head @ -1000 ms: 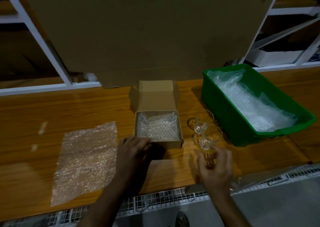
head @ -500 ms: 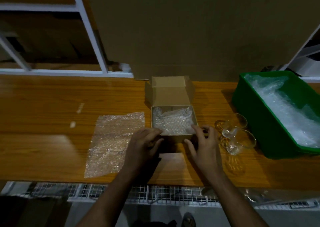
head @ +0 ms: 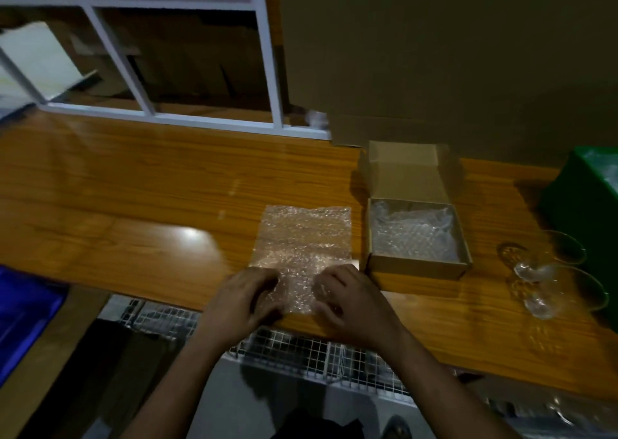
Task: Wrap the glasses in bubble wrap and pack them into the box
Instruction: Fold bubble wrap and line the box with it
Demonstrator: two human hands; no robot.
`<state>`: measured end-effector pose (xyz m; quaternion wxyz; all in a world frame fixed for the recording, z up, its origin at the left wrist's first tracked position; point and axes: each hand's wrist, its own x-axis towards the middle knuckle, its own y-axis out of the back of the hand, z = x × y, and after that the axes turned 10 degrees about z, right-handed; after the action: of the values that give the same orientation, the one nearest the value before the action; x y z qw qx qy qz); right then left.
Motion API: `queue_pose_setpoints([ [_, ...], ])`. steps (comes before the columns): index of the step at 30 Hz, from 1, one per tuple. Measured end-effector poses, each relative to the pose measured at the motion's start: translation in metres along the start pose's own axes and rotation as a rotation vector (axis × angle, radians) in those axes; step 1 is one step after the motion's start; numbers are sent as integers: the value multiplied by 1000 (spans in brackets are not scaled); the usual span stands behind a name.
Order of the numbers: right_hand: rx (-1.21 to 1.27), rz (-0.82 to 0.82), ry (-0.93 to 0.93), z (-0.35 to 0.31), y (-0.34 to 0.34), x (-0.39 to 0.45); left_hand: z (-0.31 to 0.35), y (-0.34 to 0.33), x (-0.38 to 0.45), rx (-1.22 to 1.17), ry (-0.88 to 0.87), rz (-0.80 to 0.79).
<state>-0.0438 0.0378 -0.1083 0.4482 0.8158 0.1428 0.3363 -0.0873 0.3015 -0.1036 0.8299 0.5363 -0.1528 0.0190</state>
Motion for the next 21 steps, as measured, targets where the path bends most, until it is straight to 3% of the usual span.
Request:
queue_pose_setpoints([
  [4,-40,-71,117,3,0,-14,-23,10,-19,40,-145,-155],
  [7,-28,-117,143,-4,1,-26,-38,16,-29,67,-296,-128],
  [10,17,-49,153,-16,1,-34,-52,20,-36,-85,-317,-62],
  [14,155,56,-30,-24,3,-29,-62,30,-40,-392,-17,37],
  [18,415,165,-370,-30,11,1,-46,39,-17,-776,408,139],
  [21,545,231,-611,-28,10,24,-51,37,7,-869,515,191],
])
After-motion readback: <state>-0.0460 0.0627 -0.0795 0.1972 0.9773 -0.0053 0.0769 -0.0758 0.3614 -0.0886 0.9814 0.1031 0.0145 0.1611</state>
